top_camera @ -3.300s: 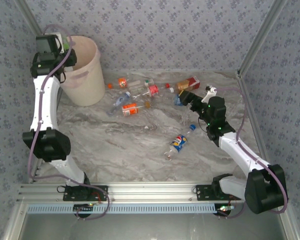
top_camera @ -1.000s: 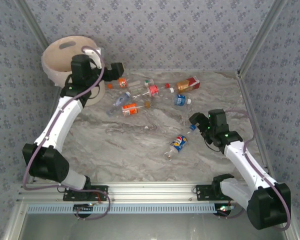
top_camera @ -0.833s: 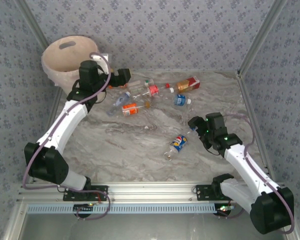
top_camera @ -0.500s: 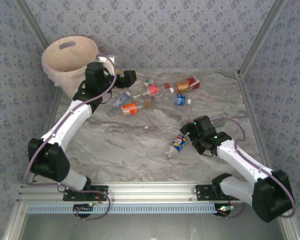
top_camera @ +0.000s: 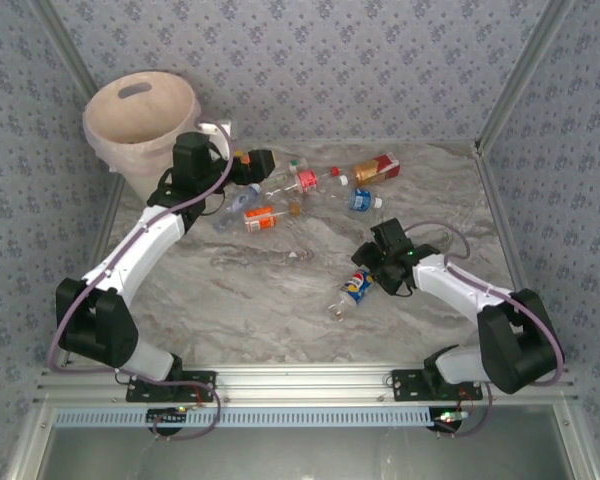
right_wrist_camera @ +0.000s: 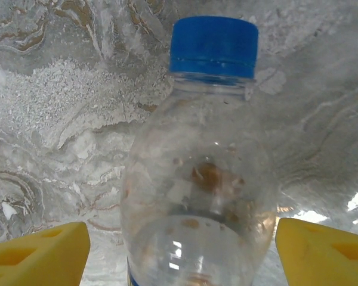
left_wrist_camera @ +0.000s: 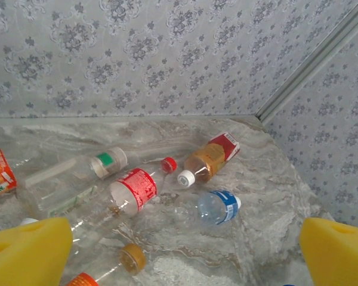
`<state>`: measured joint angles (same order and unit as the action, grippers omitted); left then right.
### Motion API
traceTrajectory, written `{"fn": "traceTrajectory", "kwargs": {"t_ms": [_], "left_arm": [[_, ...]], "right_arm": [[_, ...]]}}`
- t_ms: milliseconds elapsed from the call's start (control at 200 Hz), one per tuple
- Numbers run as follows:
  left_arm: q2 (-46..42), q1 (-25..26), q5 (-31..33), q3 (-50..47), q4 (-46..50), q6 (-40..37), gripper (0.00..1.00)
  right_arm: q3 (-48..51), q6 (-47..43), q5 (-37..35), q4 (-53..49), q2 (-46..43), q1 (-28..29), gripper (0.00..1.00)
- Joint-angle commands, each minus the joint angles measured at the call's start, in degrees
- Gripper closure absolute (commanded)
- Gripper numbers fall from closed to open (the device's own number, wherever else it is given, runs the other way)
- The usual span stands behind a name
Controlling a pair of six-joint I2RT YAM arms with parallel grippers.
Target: Put the plastic bottles in the bin
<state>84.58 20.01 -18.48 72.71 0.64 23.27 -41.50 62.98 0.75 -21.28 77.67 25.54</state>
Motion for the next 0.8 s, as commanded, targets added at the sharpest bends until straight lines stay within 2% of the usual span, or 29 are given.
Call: {"fn": "traceTrajectory", "kwargs": {"t_ms": [0, 300, 535, 645, 794], "left_arm": [[-2.1, 0.2, -2.8, -0.3, -0.5, 1.7, 0.02], [-4.0, 0.4, -3.0, -4.5, -2.8, 4.0, 0.02], [-2.5, 1.9, -4.6, -7.0, -3.6, 6.5, 0.02], [-2.7, 2.2, -4.5, -6.5, -1.7, 6.2, 0.02], [-3.3, 2.8, -4.5, -7.3, -0.6, 4.1, 0.02]], "right_arm": [[-2.2, -1.8, -1.9, 0.7, 2.3, -0.1, 0.17], [-3.3, -1.9, -3.2, 2.6, 8.1, -0.1, 0.23], [-3.5, -4.7, -2.6, 6.8, 9.6, -0.1, 0.4], [-3.7, -6.7, -4.7, 9.6, 9.5, 0.1, 0.46], [-5.2, -9.2, -4.4, 11.5, 9.4, 0.3, 0.48]]}}
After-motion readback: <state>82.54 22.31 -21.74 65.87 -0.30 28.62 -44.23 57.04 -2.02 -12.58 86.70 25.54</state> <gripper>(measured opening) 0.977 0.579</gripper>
